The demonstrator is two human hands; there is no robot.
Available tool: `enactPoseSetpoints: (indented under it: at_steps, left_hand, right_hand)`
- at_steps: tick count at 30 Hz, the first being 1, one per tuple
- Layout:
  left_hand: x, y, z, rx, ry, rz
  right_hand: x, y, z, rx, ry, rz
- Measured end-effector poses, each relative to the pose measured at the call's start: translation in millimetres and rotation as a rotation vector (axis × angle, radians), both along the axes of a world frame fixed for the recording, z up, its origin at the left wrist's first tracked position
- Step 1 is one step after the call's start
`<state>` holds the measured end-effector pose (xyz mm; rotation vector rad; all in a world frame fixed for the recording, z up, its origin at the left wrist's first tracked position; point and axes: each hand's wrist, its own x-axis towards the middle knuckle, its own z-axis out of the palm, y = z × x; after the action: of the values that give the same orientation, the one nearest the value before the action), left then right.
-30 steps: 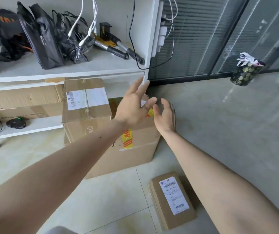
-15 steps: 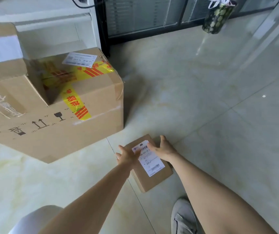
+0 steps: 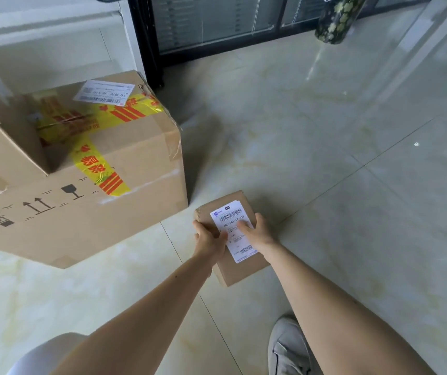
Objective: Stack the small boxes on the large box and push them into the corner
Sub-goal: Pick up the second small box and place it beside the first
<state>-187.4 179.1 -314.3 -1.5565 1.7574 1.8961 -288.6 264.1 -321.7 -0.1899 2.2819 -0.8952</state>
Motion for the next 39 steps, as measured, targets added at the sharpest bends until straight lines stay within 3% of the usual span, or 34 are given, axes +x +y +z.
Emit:
enactPoseSetpoints:
  at_steps: [9,16,19,28,39]
  left_hand:
    - [-43,-23,131,-0.318,0.238,-0.141]
    - [-41,-79,230,-0.639,0.362,-0.034]
    - [-31,-119,258,-0.724,0.324,0.039]
    - [18,-228,268,-0.635,0.121,0.247]
    - [26,-252,259,-0.674,0.027,0.262]
  right_hand:
    - [-40,-13,135,-0.114,0.342,-0.148]
    - [-46,-85,254,-0.251,0.532,-0.082]
    - [-40,-132,281,-0.31,0.522,-0.023]
    - [0,-263,272,-0.337,0.321,0.269]
    - [1,-284,253,-0.29,0.346,0.377]
